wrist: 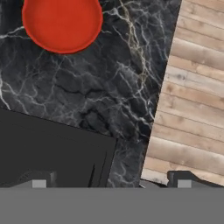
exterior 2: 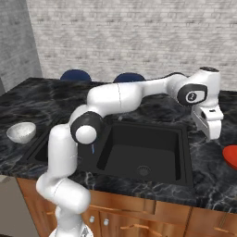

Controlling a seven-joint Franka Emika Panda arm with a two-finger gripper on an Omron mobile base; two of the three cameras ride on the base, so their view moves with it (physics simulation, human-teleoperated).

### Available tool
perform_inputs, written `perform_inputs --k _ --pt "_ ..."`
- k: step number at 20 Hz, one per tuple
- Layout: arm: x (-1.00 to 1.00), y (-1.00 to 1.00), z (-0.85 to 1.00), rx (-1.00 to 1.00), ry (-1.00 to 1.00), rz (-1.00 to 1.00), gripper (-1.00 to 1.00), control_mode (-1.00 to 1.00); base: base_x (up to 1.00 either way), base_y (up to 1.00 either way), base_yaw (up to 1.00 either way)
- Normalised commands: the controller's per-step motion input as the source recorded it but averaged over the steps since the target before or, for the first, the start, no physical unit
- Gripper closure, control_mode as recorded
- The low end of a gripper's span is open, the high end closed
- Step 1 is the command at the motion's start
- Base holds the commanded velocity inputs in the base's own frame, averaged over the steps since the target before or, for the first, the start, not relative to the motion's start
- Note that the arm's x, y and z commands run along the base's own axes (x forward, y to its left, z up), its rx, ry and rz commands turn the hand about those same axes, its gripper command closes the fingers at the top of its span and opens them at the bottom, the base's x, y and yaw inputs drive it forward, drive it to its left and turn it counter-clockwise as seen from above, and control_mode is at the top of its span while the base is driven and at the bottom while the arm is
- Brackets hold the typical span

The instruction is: Rinse each bowl for a few seconds and place them down in the sink or on the counter.

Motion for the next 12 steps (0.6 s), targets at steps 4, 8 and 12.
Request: perform_inputs --k 4,8,12 --pt "0.00 -0.30 -0.08 0.01 -0.03 -0.11 -1.00 -1.00 0.00 0.00 0.00" --pt "0.00 -0.09 -0.11 0.00 -0.16 -0.07 -1.00 -1.00 0.00 0.00 0.00" --pt "0.01 -0.05 -0.16 0.00 -0.19 -0.11 -1.00 -1.00 0.00 0.00 0.00"
